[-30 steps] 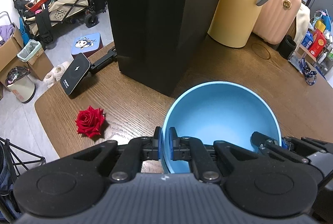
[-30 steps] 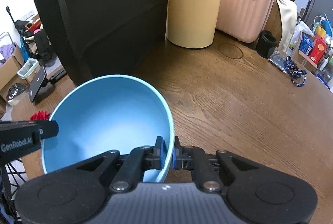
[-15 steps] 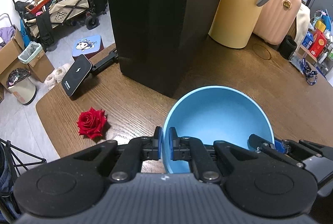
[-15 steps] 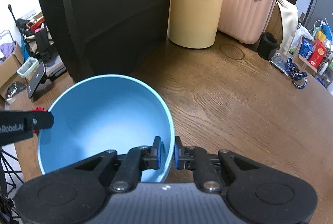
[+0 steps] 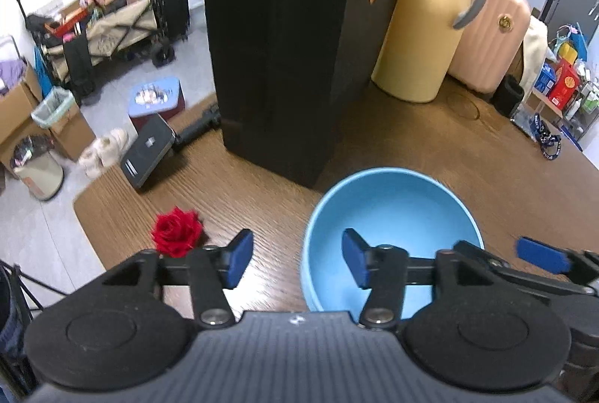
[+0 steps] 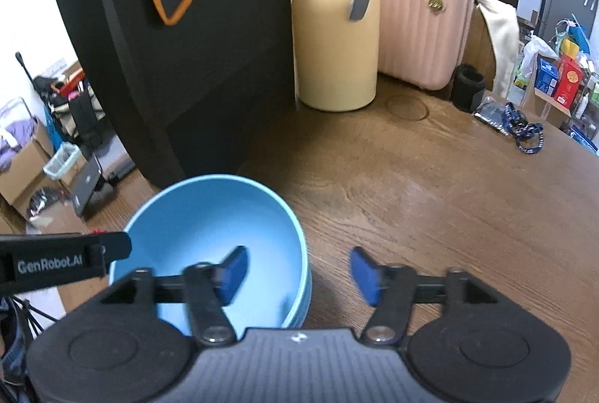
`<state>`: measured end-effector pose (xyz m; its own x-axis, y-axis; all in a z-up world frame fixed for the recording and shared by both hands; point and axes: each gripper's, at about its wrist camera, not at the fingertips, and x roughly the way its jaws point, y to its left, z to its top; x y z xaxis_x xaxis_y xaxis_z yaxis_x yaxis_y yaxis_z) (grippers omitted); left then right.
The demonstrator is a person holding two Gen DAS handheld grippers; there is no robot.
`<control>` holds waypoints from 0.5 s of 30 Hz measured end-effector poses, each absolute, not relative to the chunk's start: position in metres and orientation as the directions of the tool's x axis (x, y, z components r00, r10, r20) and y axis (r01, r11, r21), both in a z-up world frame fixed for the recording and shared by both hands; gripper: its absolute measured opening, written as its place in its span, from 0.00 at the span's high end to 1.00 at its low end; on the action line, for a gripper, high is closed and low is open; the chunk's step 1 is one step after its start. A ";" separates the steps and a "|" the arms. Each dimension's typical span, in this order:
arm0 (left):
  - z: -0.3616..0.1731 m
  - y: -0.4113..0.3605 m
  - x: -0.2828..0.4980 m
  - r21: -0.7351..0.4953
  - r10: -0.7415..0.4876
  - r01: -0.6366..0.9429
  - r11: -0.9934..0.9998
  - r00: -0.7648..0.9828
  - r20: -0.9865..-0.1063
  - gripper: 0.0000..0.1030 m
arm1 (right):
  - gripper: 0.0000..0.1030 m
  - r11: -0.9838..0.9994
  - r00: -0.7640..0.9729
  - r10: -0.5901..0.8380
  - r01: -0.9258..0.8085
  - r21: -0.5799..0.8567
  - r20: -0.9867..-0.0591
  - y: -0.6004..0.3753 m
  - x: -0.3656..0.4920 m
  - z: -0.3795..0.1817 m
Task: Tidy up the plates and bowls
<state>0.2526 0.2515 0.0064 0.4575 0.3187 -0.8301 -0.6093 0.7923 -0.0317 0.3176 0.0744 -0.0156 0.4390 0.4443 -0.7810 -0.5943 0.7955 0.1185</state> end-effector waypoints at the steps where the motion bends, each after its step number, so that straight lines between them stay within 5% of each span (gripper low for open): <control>1: 0.010 0.252 0.249 -0.027 0.327 -0.608 0.794 0.463 -0.824 0.31 | 0.22 0.798 0.444 0.446 -0.591 0.120 -0.778 0.071 0.316 -0.012; 3: 0.015 0.251 0.243 -0.024 0.339 -0.607 0.794 0.475 -0.812 0.03 | 0.08 0.803 0.452 0.448 -0.582 0.126 -0.771 0.062 0.311 -0.005; 4: 0.018 0.251 0.238 -0.025 0.344 -0.607 0.795 0.483 -0.806 0.00 | 0.03 0.805 0.454 0.453 -0.579 0.132 -0.767 0.057 0.308 -0.002; 15: 0.037 0.255 0.205 -0.048 0.334 -0.585 0.809 0.527 -0.781 0.00 | 0.00 0.820 0.488 0.463 -0.552 0.149 -0.740 0.030 0.260 0.023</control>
